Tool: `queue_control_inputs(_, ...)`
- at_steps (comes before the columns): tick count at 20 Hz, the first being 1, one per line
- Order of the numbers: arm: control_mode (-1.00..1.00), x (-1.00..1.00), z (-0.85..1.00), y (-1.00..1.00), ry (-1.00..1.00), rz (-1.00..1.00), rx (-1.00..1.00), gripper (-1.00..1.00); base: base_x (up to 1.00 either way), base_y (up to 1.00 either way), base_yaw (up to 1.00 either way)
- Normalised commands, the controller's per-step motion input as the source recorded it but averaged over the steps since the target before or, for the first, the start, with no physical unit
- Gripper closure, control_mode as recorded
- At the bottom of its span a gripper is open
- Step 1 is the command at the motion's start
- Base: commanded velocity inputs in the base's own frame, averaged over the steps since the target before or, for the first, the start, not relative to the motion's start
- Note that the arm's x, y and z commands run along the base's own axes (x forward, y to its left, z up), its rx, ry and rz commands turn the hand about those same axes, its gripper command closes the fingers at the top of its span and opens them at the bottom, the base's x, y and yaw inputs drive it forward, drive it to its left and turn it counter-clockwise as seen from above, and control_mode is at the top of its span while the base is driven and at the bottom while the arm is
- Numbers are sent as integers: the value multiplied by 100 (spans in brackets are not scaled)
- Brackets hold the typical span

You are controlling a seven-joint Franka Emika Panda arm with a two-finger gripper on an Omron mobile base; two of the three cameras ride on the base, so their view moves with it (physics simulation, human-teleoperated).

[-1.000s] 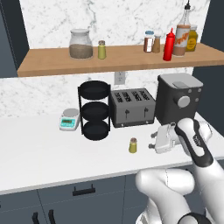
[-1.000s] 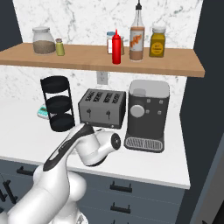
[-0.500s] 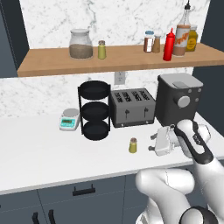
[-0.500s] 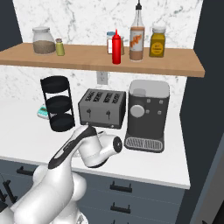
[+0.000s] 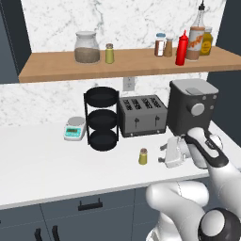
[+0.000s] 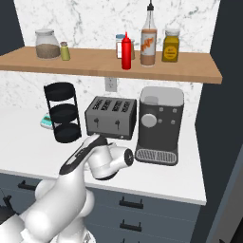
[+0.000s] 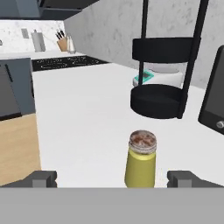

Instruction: Put the shaker and condiment bottle from the counter next to their counterparts in the cabinet.

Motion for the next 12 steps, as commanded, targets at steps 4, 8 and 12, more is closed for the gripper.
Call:
queue_control_inputs(4,-100,12,-19,13,0,-1,0,-100,0,0,0)
queue_control_inputs(8,-100,5,-11,8,0,-2,0,-100,0,0,0)
queue_control_inputs(12,-100,14,-7,8,0,-3,0,-100,0,0,0)
